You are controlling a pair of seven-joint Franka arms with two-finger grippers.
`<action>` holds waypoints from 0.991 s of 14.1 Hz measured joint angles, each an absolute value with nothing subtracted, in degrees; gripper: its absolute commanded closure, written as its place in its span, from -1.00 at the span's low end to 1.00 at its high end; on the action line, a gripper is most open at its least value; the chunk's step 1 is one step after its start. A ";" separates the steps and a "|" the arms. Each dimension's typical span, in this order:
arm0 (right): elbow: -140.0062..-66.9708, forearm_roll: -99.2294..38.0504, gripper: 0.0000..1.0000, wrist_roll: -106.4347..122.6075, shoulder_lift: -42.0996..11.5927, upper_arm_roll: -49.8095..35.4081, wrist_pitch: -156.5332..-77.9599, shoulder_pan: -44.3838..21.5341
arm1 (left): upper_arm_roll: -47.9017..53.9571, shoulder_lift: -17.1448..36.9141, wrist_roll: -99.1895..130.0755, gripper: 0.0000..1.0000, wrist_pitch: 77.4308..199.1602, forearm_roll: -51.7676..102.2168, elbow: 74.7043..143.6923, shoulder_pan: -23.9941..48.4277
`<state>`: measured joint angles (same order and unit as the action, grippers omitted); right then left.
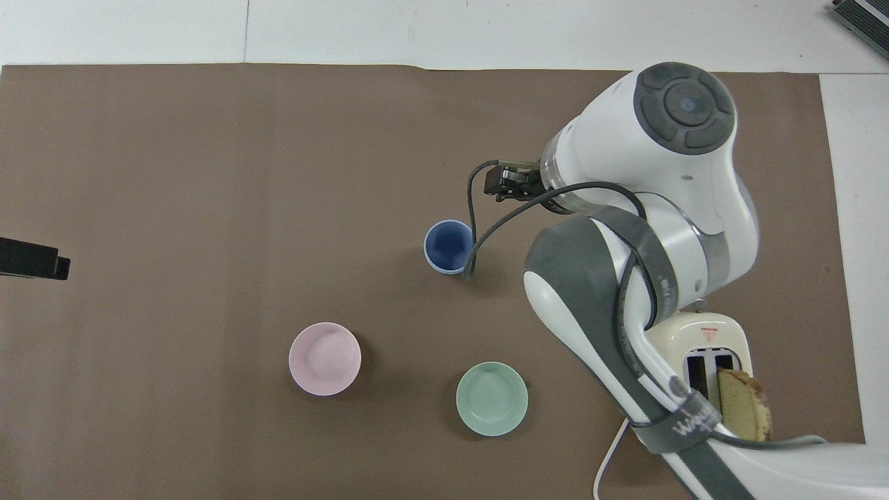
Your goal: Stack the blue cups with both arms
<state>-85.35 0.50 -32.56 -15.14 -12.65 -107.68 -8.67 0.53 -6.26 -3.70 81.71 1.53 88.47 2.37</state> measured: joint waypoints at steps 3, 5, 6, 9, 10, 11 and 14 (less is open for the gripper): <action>-85.25 0.58 -1.00 -30.03 -14.16 -12.62 -106.34 -6.92 | 0.53 -6.26 -3.70 -1.00 81.71 1.53 88.47 2.37; -84.94 0.69 -1.00 -27.62 -13.73 -12.61 -103.79 -5.64 | 0.53 -6.26 -3.70 -1.00 81.71 1.53 88.47 2.37; -84.32 0.81 -1.00 -25.91 -13.46 -12.55 -102.15 -4.83 | 0.53 -6.26 -3.70 -1.00 81.71 1.53 88.47 2.37; -82.56 1.12 -1.00 -18.33 -11.85 -12.36 -95.57 -1.48 | 0.53 -6.26 -3.70 -1.00 81.71 1.53 88.47 2.37; -82.10 1.16 -1.00 -14.92 -11.01 -12.08 -93.98 -0.16 | 0.53 -6.26 -3.70 -1.00 81.71 1.53 88.47 2.37; -81.76 1.17 -1.00 -11.42 -10.06 -11.21 -92.69 0.69 | 0.53 -6.26 -3.70 -1.00 81.71 1.53 88.47 2.37; -81.56 1.17 -1.00 -2.53 -7.40 -6.88 -90.39 1.19 | 0.53 -6.26 -3.70 -1.00 81.71 1.53 88.47 2.37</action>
